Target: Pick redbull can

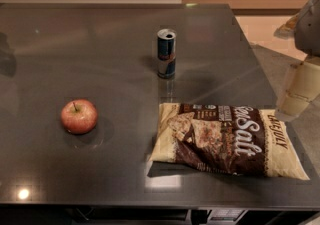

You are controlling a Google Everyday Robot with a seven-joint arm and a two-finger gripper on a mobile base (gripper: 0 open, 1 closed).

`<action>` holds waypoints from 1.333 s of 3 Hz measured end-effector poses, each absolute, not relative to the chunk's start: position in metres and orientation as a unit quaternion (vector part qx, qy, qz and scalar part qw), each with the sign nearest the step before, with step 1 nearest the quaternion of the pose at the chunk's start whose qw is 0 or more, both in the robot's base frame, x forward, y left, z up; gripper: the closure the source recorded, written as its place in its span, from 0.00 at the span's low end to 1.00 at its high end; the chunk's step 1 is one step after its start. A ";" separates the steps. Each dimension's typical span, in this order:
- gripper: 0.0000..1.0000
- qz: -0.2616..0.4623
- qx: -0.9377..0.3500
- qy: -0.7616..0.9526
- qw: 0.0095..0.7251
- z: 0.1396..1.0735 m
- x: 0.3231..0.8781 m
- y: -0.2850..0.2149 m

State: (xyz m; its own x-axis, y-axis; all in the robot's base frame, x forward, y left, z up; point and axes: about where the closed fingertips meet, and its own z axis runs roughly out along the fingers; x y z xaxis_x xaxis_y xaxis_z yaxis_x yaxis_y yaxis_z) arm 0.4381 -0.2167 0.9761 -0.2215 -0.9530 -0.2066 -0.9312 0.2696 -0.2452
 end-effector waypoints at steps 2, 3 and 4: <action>0.00 -0.012 -0.599 0.780 0.182 0.974 0.461 -0.206; 0.00 0.019 -0.594 0.778 0.203 0.963 0.491 -0.192; 0.00 0.045 -0.595 0.771 0.221 0.947 0.520 -0.173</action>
Offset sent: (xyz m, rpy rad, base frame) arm 0.0530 0.0211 -0.0090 0.1544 0.0041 0.0037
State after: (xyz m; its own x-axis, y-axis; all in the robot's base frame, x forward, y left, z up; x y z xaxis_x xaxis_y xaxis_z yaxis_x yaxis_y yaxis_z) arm 0.5200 -0.1726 0.9473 -0.1945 -0.8979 -0.3950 -0.9380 0.2881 -0.1928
